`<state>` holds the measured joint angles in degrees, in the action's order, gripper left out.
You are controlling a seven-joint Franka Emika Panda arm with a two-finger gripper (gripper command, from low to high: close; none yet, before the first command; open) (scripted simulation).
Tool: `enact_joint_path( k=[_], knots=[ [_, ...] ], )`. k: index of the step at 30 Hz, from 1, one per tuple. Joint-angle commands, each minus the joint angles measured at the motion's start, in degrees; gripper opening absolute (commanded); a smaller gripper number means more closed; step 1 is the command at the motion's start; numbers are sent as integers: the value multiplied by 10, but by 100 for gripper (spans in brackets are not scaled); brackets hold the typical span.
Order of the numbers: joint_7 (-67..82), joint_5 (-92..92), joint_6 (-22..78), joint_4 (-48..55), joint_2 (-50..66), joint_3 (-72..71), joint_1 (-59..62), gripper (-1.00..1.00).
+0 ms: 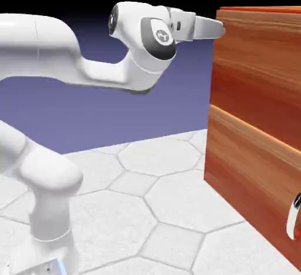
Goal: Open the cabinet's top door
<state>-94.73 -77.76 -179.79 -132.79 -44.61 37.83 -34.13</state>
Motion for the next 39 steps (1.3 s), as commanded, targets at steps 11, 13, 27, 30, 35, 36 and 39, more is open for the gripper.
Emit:
enact_joint_path(
  k=[11,13,27,30,35,36,39],
  knots=[
    [-184,-274,-20,99,-42,133,-118,0],
    [-218,-324,-24,118,-50,158,-139,0],
    [-452,-673,-50,244,-103,327,-289,0],
    [-503,-748,-56,271,-115,364,-322,0],
    [-586,-872,-65,316,-134,424,-375,0],
    [-592,-881,-65,320,-135,429,-379,0],
    [-594,-881,-67,356,-130,451,-420,0]
  ],
)
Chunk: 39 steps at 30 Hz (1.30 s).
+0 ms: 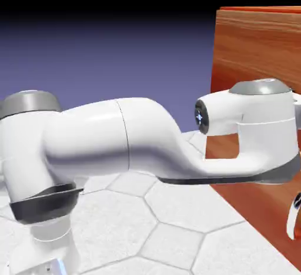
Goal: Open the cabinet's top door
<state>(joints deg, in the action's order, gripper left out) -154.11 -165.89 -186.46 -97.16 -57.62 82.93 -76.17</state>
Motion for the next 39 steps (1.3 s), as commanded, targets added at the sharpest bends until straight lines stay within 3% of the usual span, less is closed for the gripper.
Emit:
enact_joint_path(
  k=[1,4,5,25,39],
  knots=[
    [-1,0,-1,18,3,11,-21,0],
    [-2,-1,-2,56,8,34,-63,0],
    [-2,-1,-2,56,8,34,-63,-100],
    [-52,70,199,-306,55,-197,325,-100],
    [-2,248,302,-531,-7,-431,616,-100]
  ],
)
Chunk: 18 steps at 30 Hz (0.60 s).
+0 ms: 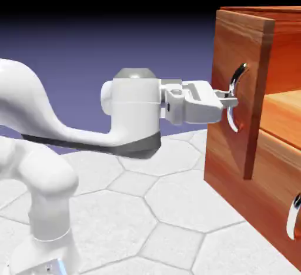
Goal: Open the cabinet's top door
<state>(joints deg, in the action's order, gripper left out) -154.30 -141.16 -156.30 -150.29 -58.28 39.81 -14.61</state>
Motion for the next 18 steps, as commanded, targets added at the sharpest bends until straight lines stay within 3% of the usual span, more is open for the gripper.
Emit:
enact_joint_path(
  k=[1,10,18],
  knots=[
    [7,20,7,-16,-10,-20,21,-100],
    [99,236,54,-145,-128,-195,172,-100],
    [199,435,109,-216,-240,-317,212,-100]
  ],
)
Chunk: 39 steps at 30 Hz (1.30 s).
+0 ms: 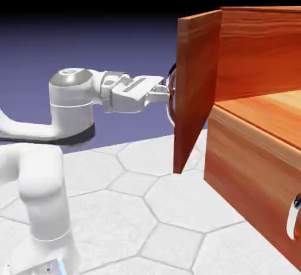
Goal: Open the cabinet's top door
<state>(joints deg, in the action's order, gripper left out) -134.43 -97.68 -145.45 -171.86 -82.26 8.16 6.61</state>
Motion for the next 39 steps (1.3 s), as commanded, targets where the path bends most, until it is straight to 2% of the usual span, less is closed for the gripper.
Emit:
enact_joint_path(
  k=[1,12,23,27,34,39],
  knots=[
    [12,26,11,-7,-14,-16,-1,-100],
    [100,287,184,-37,-119,-227,-71,-100],
    [104,492,375,33,-91,-455,-113,-100],
    [99,562,451,93,-60,-538,-89,-100],
    [224,715,389,106,-188,-606,38,-100],
    [225,760,497,209,-168,-665,93,-100]
  ],
)
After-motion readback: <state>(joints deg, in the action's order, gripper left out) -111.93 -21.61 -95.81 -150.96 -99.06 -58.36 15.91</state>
